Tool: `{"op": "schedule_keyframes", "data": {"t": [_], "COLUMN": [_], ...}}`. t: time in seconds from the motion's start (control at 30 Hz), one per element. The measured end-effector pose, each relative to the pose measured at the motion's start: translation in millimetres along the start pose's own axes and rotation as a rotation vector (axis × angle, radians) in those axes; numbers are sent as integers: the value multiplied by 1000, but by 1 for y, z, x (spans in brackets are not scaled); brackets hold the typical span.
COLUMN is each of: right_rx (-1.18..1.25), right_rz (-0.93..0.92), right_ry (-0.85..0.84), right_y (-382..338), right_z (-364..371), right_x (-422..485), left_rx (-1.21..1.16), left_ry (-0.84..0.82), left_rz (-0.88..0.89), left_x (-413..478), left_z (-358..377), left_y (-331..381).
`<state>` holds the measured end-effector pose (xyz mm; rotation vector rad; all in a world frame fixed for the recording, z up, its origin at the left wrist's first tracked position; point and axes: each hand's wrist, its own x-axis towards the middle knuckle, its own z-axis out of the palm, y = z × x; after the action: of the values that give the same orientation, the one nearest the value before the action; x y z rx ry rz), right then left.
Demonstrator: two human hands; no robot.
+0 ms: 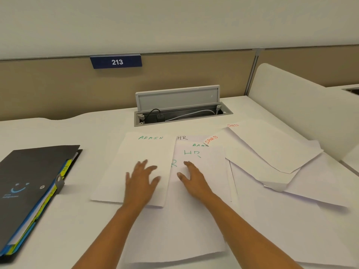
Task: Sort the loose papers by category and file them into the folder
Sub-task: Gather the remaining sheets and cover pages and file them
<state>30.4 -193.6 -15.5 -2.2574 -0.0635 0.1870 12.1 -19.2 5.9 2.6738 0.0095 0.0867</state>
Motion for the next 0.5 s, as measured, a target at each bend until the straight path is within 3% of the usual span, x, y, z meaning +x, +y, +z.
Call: {"op": "schedule_keyframes", "data": {"t": [0.07, 0.17, 0.27, 0.5], "right_rx": [-30, -297, -350, -298], "right_rz": [6, 163, 294, 114], "right_ry": [140, 333, 256, 51], "right_y": [2, 16, 26, 13], "right_z": [-5, -14, -22, -1], "right_x": [-1, -5, -10, -1], "left_rx": [31, 253, 304, 311], "left_ry": [-128, -304, -394, -225], "left_rz": [124, 173, 75, -111], "left_x": [-3, -3, -4, -4], "left_z": [8, 21, 28, 22], "left_y": [15, 24, 17, -7]}}
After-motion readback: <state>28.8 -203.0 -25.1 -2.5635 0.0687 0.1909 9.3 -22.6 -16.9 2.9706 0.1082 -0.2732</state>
